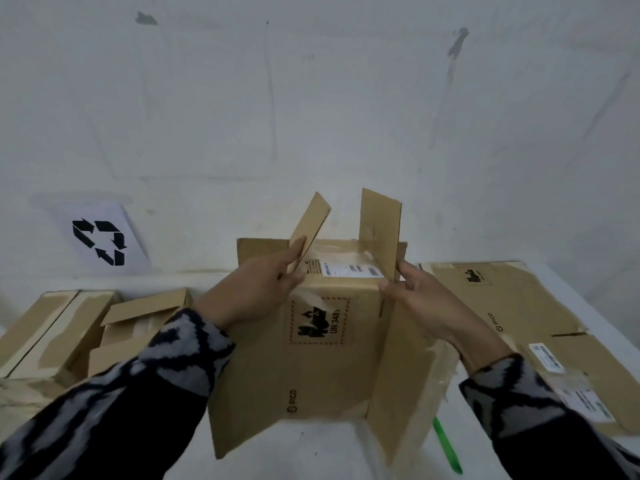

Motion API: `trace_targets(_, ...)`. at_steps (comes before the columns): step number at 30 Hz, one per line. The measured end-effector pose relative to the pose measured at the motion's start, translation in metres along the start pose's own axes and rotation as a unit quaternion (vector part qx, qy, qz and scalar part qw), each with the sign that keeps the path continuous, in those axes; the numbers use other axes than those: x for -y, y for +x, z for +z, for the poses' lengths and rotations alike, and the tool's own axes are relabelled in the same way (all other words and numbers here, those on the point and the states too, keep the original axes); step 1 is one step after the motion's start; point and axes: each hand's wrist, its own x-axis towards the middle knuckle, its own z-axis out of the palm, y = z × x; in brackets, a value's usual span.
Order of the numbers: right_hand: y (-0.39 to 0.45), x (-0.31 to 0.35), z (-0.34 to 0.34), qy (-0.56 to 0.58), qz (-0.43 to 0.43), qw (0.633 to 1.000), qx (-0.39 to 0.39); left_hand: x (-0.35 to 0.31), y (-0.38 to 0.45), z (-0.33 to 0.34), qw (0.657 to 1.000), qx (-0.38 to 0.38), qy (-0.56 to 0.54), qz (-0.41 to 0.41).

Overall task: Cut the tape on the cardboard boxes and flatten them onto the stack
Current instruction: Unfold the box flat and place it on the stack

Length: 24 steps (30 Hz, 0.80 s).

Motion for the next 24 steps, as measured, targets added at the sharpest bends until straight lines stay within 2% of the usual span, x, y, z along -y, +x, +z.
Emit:
trace_targets(3,0.017,-0.033,0.022,-0.071,0.041,0.997,-0.017,0.03,0.021,0.045,1.0,0.009,-0.011,-0.022)
trace_targets(5,0.03,-0.05,0.036,-0.101,0.069,0.992,-0.028,0.044,0.031,0.069,0.997,-0.017,0.021,-0.073)
trace_targets(8,0.054,-0.048,0.038,-0.167,0.069,0.982,-0.05,0.054,0.035,0.087,0.98,-0.065,0.153,-0.112)
trace_targets(10,0.062,-0.041,0.029,-0.192,0.083,0.978,-0.005,0.067,0.035,0.094,0.954,-0.108,0.249,-0.128)
trace_targets(12,0.055,-0.041,0.015,-0.08,0.12,0.987,0.066,0.093,0.029,0.102,0.93,-0.214,0.25,-0.164)
trace_targets(13,0.044,-0.046,0.009,0.022,0.143,0.987,0.073,0.106,0.019,0.106,0.925,-0.273,0.194,-0.181)
trace_targets(14,0.032,-0.06,0.006,0.095,0.154,0.982,0.043,0.121,0.007,0.113,0.919,-0.32,0.115,-0.198)
trace_targets(15,0.02,-0.077,0.008,0.129,0.157,0.979,-0.019,0.134,-0.006,0.123,0.916,-0.334,0.036,-0.219)
trace_targets(16,0.012,-0.098,0.013,0.124,0.165,0.974,-0.09,0.149,-0.016,0.138,0.92,-0.307,-0.033,-0.243)
trace_targets(17,0.004,-0.118,0.024,0.101,0.184,0.968,-0.138,0.157,-0.025,0.154,0.929,-0.237,-0.08,-0.273)
trace_targets(18,-0.002,-0.136,0.038,0.074,0.202,0.964,-0.154,0.164,-0.031,0.173,0.936,-0.159,-0.115,-0.293)
trace_targets(20,-0.007,-0.163,0.064,0.014,0.233,0.963,-0.132,0.17,-0.034,0.201,0.936,-0.051,-0.157,-0.311)
trace_targets(24,0.007,-0.182,0.083,0.008,0.26,0.955,-0.142,0.171,-0.023,0.213,0.932,0.019,-0.132,-0.336)
